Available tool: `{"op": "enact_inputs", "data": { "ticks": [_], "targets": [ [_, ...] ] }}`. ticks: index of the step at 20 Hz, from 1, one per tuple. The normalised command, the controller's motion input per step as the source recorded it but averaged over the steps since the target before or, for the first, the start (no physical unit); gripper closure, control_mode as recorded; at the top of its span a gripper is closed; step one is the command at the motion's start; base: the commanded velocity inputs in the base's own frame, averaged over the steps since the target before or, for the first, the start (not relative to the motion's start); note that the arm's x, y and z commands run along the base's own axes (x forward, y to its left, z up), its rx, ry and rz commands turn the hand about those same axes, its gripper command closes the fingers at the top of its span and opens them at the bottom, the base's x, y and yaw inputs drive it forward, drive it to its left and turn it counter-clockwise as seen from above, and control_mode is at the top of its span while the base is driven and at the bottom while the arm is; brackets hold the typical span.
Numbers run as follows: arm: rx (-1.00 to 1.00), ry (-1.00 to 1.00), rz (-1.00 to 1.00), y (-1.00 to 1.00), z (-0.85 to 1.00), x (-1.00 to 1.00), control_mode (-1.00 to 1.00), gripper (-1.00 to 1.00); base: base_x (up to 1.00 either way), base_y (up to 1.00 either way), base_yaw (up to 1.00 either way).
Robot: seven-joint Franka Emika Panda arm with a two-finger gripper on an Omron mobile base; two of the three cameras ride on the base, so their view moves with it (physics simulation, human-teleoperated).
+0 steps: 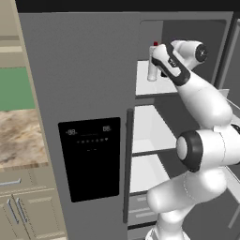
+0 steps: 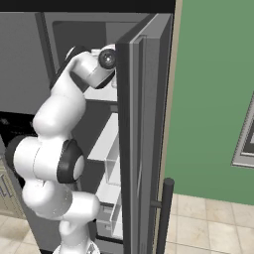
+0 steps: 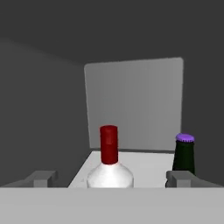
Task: Place the beer and liquor on the top shelf of the fridge to keep them out of children's reach, and place the kiwi on lower shelves for easy access.
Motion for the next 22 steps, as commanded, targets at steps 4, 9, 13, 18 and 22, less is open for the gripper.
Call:
{"op": "enact_inputs", "data": {
  "ticks": [4,9,13,18,22],
  "targets": [
    [-0.12,0.10,0.00,0.00,-0.01,-0.79,-1.00,-1.00,0.00,0.00,0.00],
    [-0.12,0.07,0.00,0.19,-0.01,-0.74,-1.00,-1.00,0.00,0.00,0.00],
    [-0.11,0.07,0.00,0.39,0.00,-0.86,-1.00,-1.00,0.00,0.00,0.00],
    [-0.06,0.06,-0.06,0.29,-0.03,-0.96,-1.00,-1.00,0.00,0.00,0.00],
    [0.00,0.04,-0.14,0.08,-0.04,-0.99,-1.00,-1.00,0.00,0.00,0.00]
  ]
}}
